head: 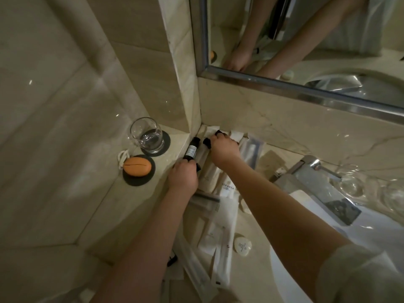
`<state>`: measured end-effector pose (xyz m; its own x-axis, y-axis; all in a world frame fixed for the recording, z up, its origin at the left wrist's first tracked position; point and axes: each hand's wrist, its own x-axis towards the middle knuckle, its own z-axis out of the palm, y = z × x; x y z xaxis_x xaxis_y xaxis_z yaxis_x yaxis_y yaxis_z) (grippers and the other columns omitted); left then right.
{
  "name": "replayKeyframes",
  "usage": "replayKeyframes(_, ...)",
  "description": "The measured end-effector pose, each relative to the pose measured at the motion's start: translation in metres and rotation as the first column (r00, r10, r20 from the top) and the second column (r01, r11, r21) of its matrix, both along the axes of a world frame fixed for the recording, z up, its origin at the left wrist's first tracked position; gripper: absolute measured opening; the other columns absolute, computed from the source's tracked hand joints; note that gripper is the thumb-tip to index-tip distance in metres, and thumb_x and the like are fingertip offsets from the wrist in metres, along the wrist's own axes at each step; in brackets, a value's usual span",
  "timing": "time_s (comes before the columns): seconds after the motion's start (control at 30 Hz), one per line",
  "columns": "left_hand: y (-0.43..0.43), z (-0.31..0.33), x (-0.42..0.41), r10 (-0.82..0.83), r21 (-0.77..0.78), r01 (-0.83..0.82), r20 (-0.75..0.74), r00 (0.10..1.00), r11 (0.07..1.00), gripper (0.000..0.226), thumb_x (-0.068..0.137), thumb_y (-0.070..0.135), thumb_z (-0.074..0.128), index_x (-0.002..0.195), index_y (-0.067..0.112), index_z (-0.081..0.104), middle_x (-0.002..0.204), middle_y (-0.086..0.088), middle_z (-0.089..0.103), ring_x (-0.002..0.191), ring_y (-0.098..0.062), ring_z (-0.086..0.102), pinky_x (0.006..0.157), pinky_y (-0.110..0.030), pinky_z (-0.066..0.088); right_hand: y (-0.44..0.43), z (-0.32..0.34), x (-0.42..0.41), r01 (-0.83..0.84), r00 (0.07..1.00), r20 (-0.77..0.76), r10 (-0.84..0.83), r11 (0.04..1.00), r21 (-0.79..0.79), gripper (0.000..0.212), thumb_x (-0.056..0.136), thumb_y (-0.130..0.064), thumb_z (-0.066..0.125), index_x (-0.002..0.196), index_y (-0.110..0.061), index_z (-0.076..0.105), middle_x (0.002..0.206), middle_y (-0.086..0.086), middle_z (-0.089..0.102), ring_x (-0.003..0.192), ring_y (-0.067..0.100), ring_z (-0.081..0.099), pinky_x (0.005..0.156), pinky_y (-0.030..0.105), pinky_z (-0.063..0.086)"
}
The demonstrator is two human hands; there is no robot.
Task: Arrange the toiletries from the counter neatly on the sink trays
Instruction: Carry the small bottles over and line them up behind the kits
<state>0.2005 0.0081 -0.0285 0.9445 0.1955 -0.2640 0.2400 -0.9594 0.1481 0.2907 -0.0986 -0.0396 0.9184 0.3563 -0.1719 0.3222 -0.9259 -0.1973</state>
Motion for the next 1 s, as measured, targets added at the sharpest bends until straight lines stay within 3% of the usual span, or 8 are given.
replayKeyframes(0.2,0.001,0.006,-0.006,0.088,-0.144,-0.078,0.067,0.994,0.987,0.035,0.091,0.018,0.049,0.124,0.009,0.05,0.118,-0.014,0.054,0.105,-0.032,0.055,0.086,-0.042,0.048,-0.014,0.008,-0.015,0.144,0.986,-0.13,-0.104,0.925,0.351,0.037,0.086,-0.007,0.053,0.121,-0.007,0.042,0.127,0.015,0.043,0.097,0.036,0.057,0.074,0.039,0.046)
replayKeyframes(0.33,-0.003,0.023,-0.017,0.207,-0.283,-0.156,0.161,0.965,0.946,0.032,0.09,0.023,0.053,0.118,0.008,0.055,0.111,-0.013,0.058,0.102,-0.032,0.057,0.079,-0.036,0.043,-0.032,0.025,-0.041,0.271,0.955,-0.268,-0.129,0.746,0.609,0.035,0.091,-0.013,0.054,0.123,-0.01,0.04,0.125,0.009,0.052,0.105,0.026,0.056,0.081,0.038,0.05)
replayKeyframes(0.4,-0.006,0.033,-0.025,0.287,-0.43,-0.186,0.183,0.94,0.883,0.026,0.088,0.024,0.057,0.11,0.01,0.058,0.103,-0.011,0.061,0.094,-0.029,0.059,0.074,-0.033,0.044,-0.045,0.037,-0.06,0.336,0.932,-0.338,-0.127,0.651,0.681,0.035,0.091,-0.012,0.054,0.122,-0.01,0.038,0.12,0.007,0.054,0.099,0.02,0.055,0.073,0.03,0.049)
replayKeyframes(0.47,-0.015,0.046,-0.035,0.341,-0.569,-0.185,0.181,0.922,0.801,0.018,0.088,0.022,0.058,0.103,0.011,0.058,0.097,-0.006,0.062,0.087,-0.023,0.059,0.071,-0.029,0.044,-0.061,0.047,-0.081,0.385,0.914,-0.388,-0.122,0.562,0.732,0.036,0.091,-0.011,0.055,0.122,-0.012,0.037,0.117,0.005,0.053,0.093,0.015,0.053,0.067,0.022,0.045)
replayKeyframes(0.6,-0.043,0.07,-0.056,0.422,-0.765,-0.168,0.146,0.895,0.622,0.009,0.089,0.02,0.059,0.095,0.017,0.054,0.089,0.003,0.058,0.081,-0.015,0.056,0.062,-0.022,0.041,-0.096,0.062,-0.122,0.45,0.888,-0.446,-0.113,0.412,0.792,0.03,0.091,-0.009,0.056,0.114,-0.019,0.04,0.093,-0.001,0.054,0.072,0.015,0.048,0.066,0.031,0.046)
replayKeyframes(0.77,-0.087,0.081,-0.082,0.38,-0.873,-0.134,0.062,0.923,0.469,0.01,0.089,0.022,0.058,0.096,0.015,0.056,0.094,-0.002,0.061,0.084,-0.015,0.059,0.069,-0.026,0.048,-0.144,0.078,-0.166,0.515,0.857,-0.49,-0.162,0.308,0.8,0.022,0.093,-0.017,0.054,0.113,-0.023,0.049,0.091,0.005,0.052,0.072,0.015,0.05,0.065,0.022,0.045)
replayKeyframes(0.9,-0.129,0.086,-0.1,0.356,-0.93,-0.096,0.04,0.934,0.356,0.007,0.089,0.019,0.058,0.084,0.024,0.058,0.088,0.002,0.061,0.085,-0.016,0.059,0.08,-0.035,0.051,-0.189,0.091,-0.198,0.558,0.829,-0.53,-0.178,0.203,0.805,0.008,0.098,-0.022,0.046,0.097,-0.022,0.054,0.081,0.003,0.053,0.067,0.015,0.05,0.06,0.02,0.041)
replayKeyframes(1.0,-0.164,0.09,-0.111,0.313,-0.957,-0.1,-0.01,0.95,0.273,0.013,0.093,0.016,0.052,0.084,0.024,0.058,0.083,0.004,0.06,0.077,-0.01,0.058,0.065,-0.021,0.049,-0.226,0.098,-0.22,0.588,0.801,-0.553,-0.229,0.13,0.798,0.006,0.096,-0.016,0.048,0.094,-0.018,0.052,0.085,0.005,0.057,0.071,0.017,0.053,0.062,0.025,0.04)
